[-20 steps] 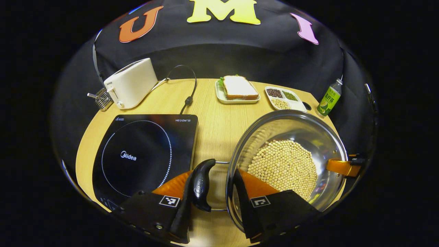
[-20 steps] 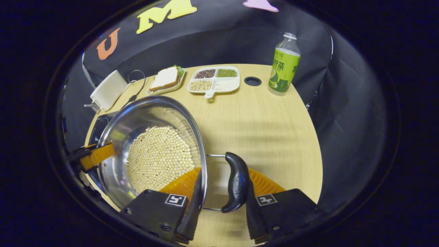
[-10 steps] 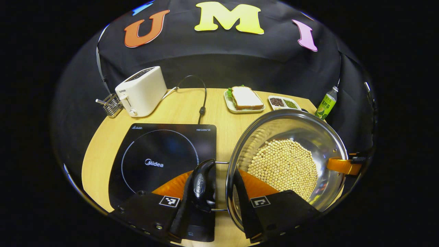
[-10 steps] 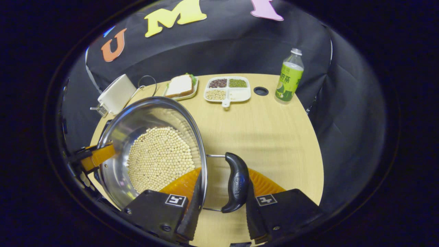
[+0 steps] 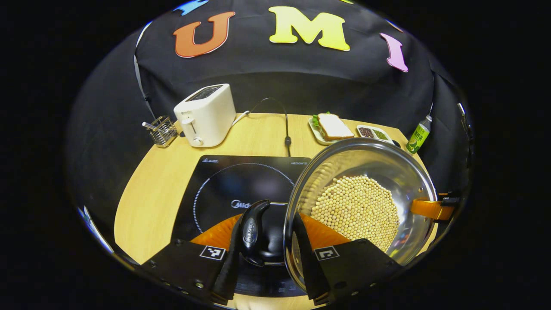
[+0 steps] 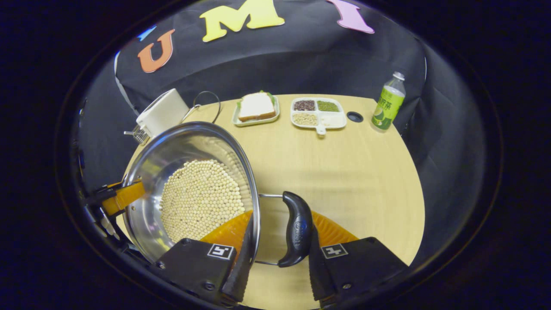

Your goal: First push the handle of the pot to place it horizontally, then grasp the pot with both hands and set it on the induction cooktop.

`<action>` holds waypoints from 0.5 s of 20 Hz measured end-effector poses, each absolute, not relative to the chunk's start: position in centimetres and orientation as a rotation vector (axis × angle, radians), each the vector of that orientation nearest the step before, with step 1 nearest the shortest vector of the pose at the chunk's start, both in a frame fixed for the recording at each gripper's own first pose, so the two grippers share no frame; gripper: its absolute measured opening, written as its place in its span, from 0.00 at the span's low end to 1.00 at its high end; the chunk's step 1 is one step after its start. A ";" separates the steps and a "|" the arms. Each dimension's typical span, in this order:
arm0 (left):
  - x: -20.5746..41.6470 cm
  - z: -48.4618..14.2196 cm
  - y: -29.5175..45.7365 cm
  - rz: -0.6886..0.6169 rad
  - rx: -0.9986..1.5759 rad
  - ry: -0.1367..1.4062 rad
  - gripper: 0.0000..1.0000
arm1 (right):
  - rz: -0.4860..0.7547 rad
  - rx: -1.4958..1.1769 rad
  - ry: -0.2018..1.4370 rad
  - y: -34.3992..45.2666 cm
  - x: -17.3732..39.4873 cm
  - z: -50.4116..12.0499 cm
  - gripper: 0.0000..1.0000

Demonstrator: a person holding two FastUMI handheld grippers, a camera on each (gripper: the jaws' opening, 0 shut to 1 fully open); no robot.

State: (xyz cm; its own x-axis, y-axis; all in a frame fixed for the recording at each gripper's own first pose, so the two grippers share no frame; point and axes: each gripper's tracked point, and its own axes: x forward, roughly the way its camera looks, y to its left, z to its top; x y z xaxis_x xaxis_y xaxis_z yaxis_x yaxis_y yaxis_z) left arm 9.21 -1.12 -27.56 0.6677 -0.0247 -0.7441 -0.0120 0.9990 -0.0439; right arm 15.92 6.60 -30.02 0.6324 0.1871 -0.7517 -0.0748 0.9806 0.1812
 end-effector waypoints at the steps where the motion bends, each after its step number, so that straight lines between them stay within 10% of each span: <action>1: 9.2 -27.6 -0.2 -0.005 -0.044 0.841 0.60 | 0.153 0.134 0.873 7.5 15.8 -29.9 0.58; 10: 9.1 -28.0 6.3 0.011 -0.055 0.855 0.60 | 0.158 0.127 0.885 14.8 15.8 -29.5 0.58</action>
